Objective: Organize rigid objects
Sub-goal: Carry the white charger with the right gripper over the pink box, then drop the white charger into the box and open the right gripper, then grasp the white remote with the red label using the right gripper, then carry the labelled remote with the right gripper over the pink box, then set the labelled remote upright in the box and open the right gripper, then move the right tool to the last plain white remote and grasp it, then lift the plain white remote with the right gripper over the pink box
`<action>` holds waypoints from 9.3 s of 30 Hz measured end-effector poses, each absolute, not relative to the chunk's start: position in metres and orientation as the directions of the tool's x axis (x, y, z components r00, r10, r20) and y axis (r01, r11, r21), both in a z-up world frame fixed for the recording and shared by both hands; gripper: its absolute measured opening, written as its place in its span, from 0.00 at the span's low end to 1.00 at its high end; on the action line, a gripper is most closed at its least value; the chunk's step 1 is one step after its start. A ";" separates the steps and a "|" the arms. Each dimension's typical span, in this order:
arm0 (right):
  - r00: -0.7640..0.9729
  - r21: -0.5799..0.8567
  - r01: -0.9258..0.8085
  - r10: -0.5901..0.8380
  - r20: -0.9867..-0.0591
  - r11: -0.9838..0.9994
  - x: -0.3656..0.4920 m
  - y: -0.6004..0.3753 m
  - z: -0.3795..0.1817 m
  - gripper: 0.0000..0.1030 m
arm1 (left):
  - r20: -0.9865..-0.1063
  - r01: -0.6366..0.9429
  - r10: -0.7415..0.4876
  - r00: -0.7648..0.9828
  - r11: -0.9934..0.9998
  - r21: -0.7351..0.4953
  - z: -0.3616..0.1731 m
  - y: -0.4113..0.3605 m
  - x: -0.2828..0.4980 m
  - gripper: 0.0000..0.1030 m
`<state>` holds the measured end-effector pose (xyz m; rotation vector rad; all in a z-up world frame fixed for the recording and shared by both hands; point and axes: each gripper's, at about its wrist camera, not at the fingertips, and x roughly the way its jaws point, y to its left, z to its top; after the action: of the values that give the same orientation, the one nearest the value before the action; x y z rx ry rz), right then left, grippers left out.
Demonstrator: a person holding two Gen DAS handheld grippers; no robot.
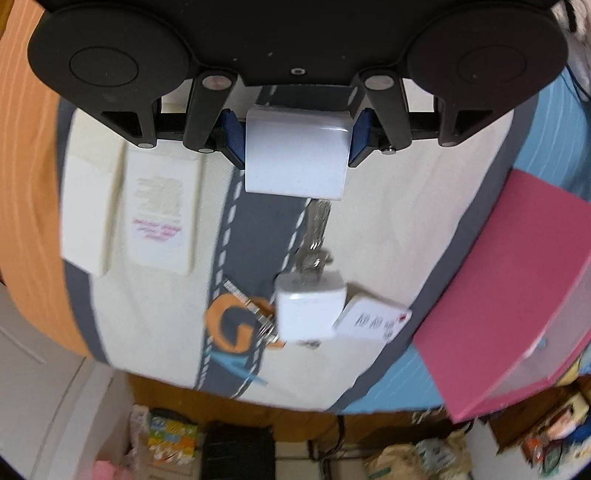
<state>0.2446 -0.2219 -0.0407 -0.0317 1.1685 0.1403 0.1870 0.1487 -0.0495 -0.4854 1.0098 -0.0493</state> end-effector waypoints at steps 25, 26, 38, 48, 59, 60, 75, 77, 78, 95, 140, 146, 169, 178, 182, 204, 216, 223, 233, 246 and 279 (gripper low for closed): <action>0.395 0.312 -0.469 0.512 -0.763 0.826 0.279 -0.012 0.064 0.60 | -0.790 -0.178 -0.281 0.546 0.882 -0.437 -0.051 0.153 0.185 0.41; 0.360 0.330 -0.435 0.498 -0.789 0.838 0.290 -0.004 0.054 0.60 | -0.787 -0.178 -0.287 0.546 0.878 -0.444 -0.052 0.154 0.184 0.41; 0.275 0.134 -0.310 0.224 -0.935 0.941 0.318 0.036 -0.024 0.60 | -0.773 -0.181 -0.327 0.544 0.854 -0.488 -0.059 0.159 0.185 0.41; 0.391 0.175 -0.250 0.265 -0.881 0.952 0.317 0.019 0.000 0.61 | -0.771 -0.182 -0.324 0.548 0.854 -0.488 -0.059 0.159 0.185 0.41; 0.530 0.154 -0.366 0.341 -0.777 0.918 0.254 -0.072 0.087 0.64 | -0.778 -0.181 -0.303 0.550 0.867 -0.465 -0.054 0.155 0.185 0.41; 0.540 0.141 -0.373 0.338 -0.771 0.917 0.249 -0.083 0.091 0.65 | -0.779 -0.181 -0.300 0.550 0.868 -0.462 -0.054 0.154 0.185 0.41; 0.562 0.065 -0.234 0.189 -0.805 0.970 0.223 -0.224 0.077 0.67 | -0.791 -0.185 -0.267 0.550 0.885 -0.427 -0.050 0.149 0.186 0.41; 0.548 0.071 -0.203 0.174 -0.818 0.977 0.226 -0.238 0.063 0.67 | -0.793 -0.184 -0.262 0.551 0.888 -0.421 -0.049 0.148 0.185 0.41; 0.544 0.074 -0.189 0.167 -0.822 0.979 0.228 -0.244 0.056 0.67 | -0.793 -0.185 -0.260 0.551 0.888 -0.420 -0.049 0.148 0.185 0.41; 0.467 -0.095 -0.107 -0.034 -0.883 0.990 0.259 -0.277 -0.053 0.62 | -0.797 -0.182 -0.248 0.551 0.896 -0.405 -0.048 0.146 0.185 0.41; 0.277 0.173 -0.190 0.222 -0.935 0.966 0.215 -0.185 -0.040 0.60 | -0.795 -0.165 -0.223 0.564 0.913 -0.374 -0.043 0.142 0.179 0.39; 0.302 -0.003 -0.296 0.091 -0.949 0.955 0.210 -0.156 -0.054 0.64 | -0.793 -0.162 -0.227 0.565 0.912 -0.376 -0.043 0.142 0.179 0.39; 0.538 0.282 -0.445 0.505 -0.675 0.850 0.216 -0.096 0.100 0.59 | -0.791 -0.161 -0.228 0.567 0.911 -0.378 -0.043 0.142 0.179 0.39; 0.507 0.251 -0.435 0.466 -0.725 0.865 0.294 -0.004 0.053 0.59 | -0.784 -0.161 -0.261 0.564 0.896 -0.415 -0.046 0.149 0.179 0.39; 0.493 0.157 -0.393 0.352 -0.796 0.906 0.310 0.022 0.020 0.59 | -0.776 -0.155 -0.279 0.565 0.888 -0.433 -0.048 0.151 0.179 0.39; 0.561 -0.231 -0.222 -0.070 -0.825 0.947 0.322 0.034 0.003 0.66 | -0.764 -0.153 -0.312 0.565 0.870 -0.469 -0.052 0.158 0.180 0.39; 0.623 -0.015 -0.376 0.241 -0.744 0.927 0.250 -0.057 0.074 0.68 | -0.771 -0.161 -0.298 0.563 0.876 -0.456 -0.050 0.154 0.181 0.39; 0.550 0.016 -0.328 0.205 -0.810 0.945 0.242 -0.135 0.083 0.64 | -0.781 -0.159 -0.270 0.564 0.892 -0.423 -0.046 0.149 0.181 0.39; 0.484 -0.061 -0.076 -0.017 -0.875 0.995 0.253 -0.266 0.038 0.59 | -0.785 -0.171 -0.270 0.558 0.888 -0.427 -0.047 0.149 0.182 0.39; 0.450 0.067 0.208 -0.035 -0.893 0.976 0.262 -0.362 -0.042 0.52 | -0.793 -0.178 -0.258 0.552 0.892 -0.414 -0.048 0.147 0.183 0.40; 0.382 0.020 -0.038 0.033 -0.923 0.999 0.250 -0.285 -0.050 0.58 | -0.795 -0.176 -0.249 0.553 0.898 -0.404 -0.047 0.146 0.183 0.40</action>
<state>0.2503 -0.2853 -0.0499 -0.0045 1.1776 0.0457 0.1831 0.1463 -0.0465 -0.4740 0.9938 -0.0454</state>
